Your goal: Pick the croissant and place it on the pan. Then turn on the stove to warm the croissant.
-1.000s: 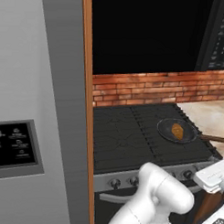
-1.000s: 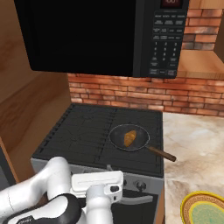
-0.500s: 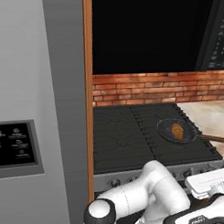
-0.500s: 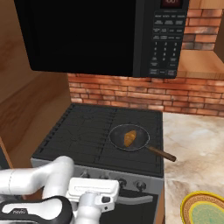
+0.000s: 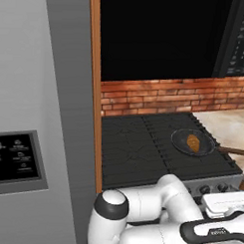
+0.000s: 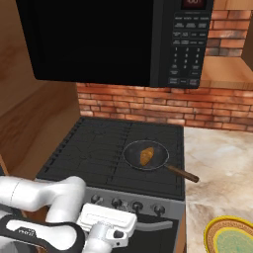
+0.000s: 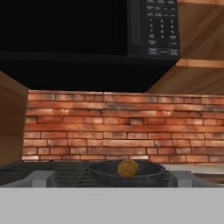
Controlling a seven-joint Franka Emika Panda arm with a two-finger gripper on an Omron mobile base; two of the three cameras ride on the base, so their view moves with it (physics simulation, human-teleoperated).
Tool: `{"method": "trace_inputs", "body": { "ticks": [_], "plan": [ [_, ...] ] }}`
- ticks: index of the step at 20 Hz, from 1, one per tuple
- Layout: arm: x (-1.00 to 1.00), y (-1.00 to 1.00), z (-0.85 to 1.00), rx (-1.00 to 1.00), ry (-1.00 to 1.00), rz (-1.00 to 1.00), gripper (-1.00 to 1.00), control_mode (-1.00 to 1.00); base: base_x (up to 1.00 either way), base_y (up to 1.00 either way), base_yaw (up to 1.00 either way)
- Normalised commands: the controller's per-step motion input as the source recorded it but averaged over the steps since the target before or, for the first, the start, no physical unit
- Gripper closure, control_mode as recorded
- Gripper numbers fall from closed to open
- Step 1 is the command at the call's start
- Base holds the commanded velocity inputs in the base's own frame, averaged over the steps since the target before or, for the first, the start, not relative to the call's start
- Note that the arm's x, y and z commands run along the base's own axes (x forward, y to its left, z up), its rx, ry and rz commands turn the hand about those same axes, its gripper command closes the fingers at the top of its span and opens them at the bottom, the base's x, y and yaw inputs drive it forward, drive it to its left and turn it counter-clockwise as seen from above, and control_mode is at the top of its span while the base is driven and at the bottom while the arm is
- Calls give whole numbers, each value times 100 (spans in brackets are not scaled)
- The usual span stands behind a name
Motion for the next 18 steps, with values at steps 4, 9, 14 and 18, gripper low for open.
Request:
{"method": "trace_inputs", "body": {
  "ticks": [4, 9, 14, 18],
  "plan": [
    [0, -52, -22, 0, 0, 10, -100, -100, 0, 0, 0],
    [3, -35, -22, 1, 0, 16, -100, -100, 0, 0, 0],
    [5, -11, -21, 0, 0, 14, -100, -100, 0, 0, 0],
    [2, -1, -15, 0, -4, 1, -100, -100, 0, 0, 0]
  ]
}}
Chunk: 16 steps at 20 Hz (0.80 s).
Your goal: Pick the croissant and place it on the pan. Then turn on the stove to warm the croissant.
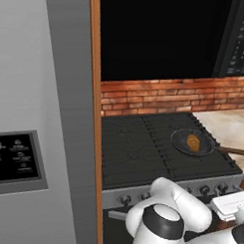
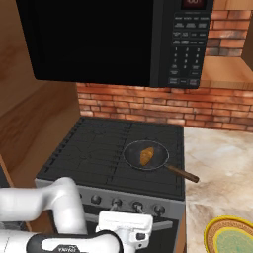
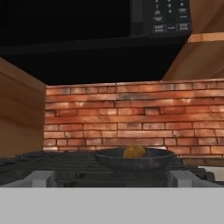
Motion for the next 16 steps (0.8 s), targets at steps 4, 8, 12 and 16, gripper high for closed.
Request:
{"method": "trace_inputs", "body": {
  "ticks": [4, 8, 12, 16],
  "plan": [
    [0, -6, -31, 0, -9, -5, -100, -100, 0, 0, 0],
    [3, 0, -27, 0, -6, -19, -100, -100, 0, 0, 0],
    [5, -13, -14, 0, -5, -25, -100, -100, 0, 0, 0],
    [2, -29, -1, 0, -1, -9, -100, -100, 0, 0, 0]
  ]
}}
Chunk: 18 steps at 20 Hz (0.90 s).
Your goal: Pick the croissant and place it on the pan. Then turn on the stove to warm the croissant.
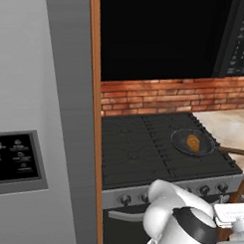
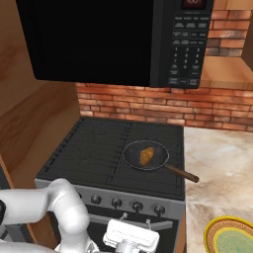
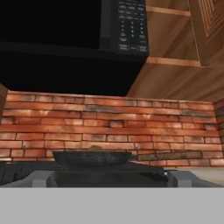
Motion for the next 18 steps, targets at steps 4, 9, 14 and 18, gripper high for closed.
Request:
{"method": "trace_inputs", "body": {
  "ticks": [4, 9, 14, 18],
  "plan": [
    [17, -5, 0, 1, 0, 0, -100, -100, 0, 0, 0],
    [8, 0, -16, 0, 0, 0, -100, -100, 0, 0, 0],
    [0, -8, -12, 0, 0, 0, -100, -100, 0, 0, 0],
    [9, -23, -5, 0, 0, 0, -100, -100, 0, 0, 0]
  ]
}}
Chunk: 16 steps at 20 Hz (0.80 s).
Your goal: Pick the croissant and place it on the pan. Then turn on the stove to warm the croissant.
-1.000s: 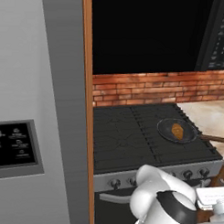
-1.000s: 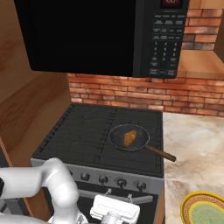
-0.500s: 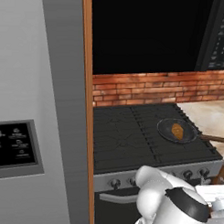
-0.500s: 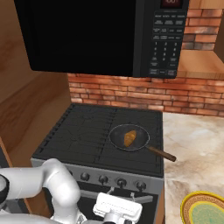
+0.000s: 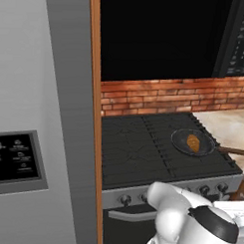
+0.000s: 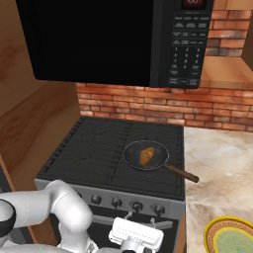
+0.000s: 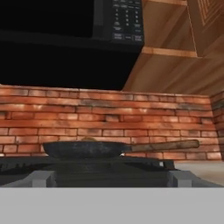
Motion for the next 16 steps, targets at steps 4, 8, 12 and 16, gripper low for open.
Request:
{"method": "trace_inputs", "body": {
  "ticks": [4, 8, 12, 16],
  "plan": [
    [17, -19, -4, 0, 0, 0, -100, -100, 0, 0, 0],
    [23, -6, -10, 0, 0, 1, -100, -100, 0, 0, 0],
    [15, -9, -16, 0, 0, 3, -100, -100, 0, 0, 0],
    [7, -32, -15, 0, 0, 3, -100, -100, 0, 0, 0]
  ]
}}
